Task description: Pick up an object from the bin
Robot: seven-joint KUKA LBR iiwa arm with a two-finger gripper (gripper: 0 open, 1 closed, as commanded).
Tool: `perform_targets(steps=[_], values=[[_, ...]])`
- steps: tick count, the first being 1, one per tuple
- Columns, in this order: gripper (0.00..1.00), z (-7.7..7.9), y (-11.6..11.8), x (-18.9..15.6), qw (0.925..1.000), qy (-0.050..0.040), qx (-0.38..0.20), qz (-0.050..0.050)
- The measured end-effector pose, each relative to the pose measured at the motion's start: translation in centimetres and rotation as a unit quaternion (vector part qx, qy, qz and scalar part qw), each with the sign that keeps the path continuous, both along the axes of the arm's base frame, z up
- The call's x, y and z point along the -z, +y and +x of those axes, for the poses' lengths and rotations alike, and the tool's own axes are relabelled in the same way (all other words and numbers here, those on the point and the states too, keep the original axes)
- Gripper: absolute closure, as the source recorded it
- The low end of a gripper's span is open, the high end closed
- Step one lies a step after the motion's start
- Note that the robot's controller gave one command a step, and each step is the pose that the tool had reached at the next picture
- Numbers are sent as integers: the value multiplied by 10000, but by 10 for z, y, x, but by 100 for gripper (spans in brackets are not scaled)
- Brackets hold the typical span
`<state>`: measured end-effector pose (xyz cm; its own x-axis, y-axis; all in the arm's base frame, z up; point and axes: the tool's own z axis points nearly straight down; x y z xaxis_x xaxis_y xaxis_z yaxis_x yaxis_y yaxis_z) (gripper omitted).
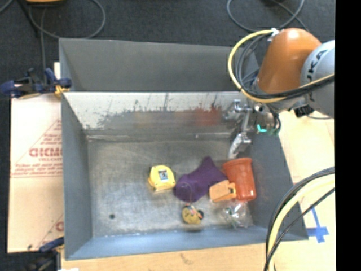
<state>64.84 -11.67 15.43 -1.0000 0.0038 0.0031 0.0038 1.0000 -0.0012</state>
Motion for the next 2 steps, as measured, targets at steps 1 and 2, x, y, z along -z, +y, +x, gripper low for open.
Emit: perform_targets(steps=[1,2], values=[[0,2,0,-6,10000,-40,-8,-7],[100,0,49,55,9946,-34,-1040,6]])
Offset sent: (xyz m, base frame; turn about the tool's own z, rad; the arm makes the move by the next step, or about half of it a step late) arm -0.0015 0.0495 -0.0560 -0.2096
